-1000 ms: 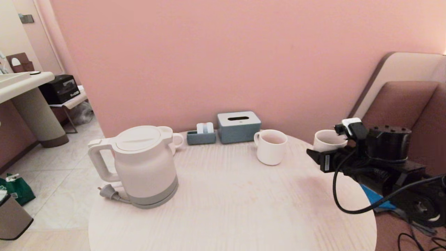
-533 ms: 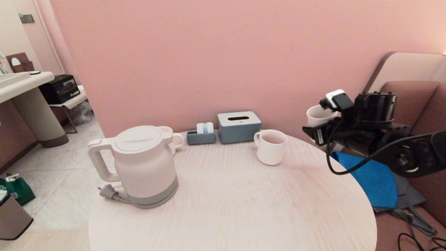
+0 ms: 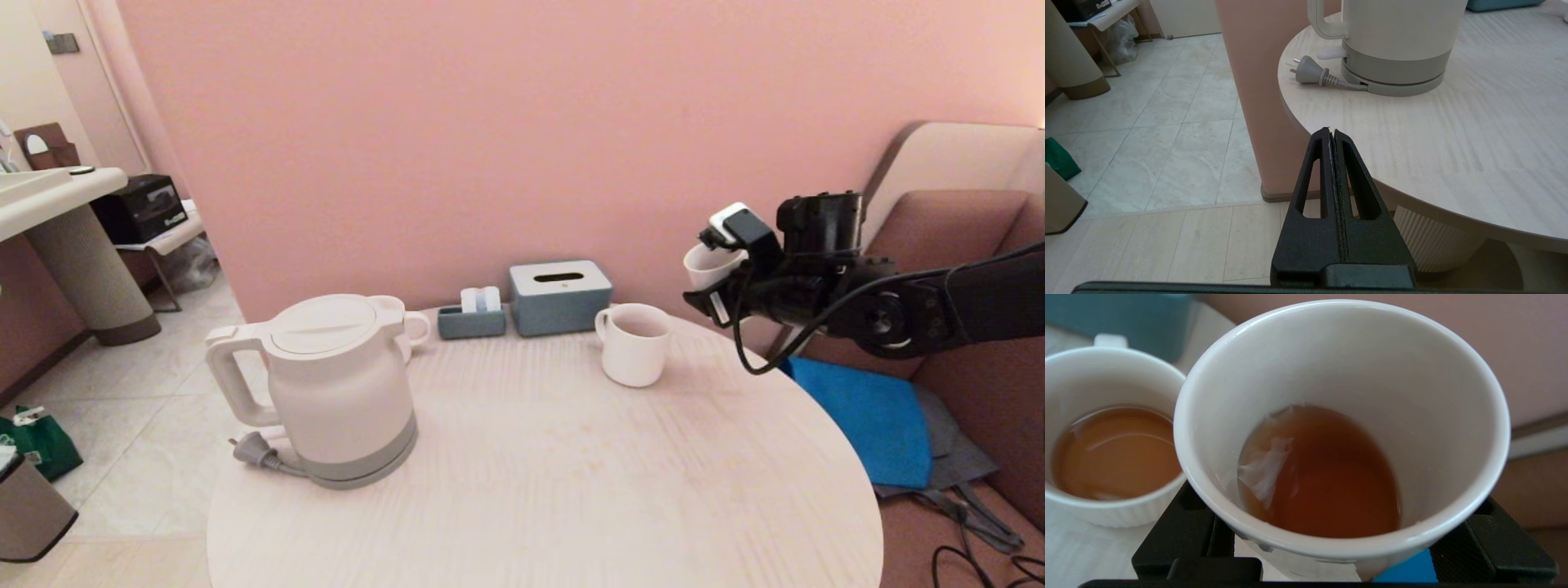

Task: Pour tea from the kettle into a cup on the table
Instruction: Pour water into another cup

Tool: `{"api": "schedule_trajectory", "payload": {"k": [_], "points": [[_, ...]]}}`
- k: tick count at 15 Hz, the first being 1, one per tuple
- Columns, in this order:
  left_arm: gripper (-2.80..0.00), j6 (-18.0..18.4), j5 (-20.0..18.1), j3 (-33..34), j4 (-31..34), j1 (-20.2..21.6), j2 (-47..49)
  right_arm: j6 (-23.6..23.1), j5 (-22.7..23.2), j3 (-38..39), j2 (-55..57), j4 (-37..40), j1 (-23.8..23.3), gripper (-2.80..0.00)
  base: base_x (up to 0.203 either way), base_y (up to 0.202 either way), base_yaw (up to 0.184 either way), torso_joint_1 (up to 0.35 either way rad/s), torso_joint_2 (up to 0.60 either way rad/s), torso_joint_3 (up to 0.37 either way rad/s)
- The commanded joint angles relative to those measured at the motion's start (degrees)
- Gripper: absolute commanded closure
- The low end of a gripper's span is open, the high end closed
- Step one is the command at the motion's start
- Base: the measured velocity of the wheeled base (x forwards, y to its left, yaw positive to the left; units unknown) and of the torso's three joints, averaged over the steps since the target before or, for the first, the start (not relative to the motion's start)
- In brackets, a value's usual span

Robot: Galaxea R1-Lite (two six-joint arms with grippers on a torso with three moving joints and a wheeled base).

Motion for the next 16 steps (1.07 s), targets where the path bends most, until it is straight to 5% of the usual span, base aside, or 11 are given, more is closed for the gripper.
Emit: {"api": "schedule_trajectory", "payload": {"k": [1,16], "points": [[0.00,0.02,0.00,0.00,0.01,0.02,0.07,-2.10,-0.04,-1.37,2.49,-0.17,0.54,0.00,0.000,0.000,0.000,0.000,0.00,0.000],[0.00,0.02,0.00,0.00,0.01,0.02,0.07,-35.56,-4.56,-7.81,5.36,-0.07,2.04,0.00,0.000,0.000,0.000,0.000,0.00,0.000]]}}
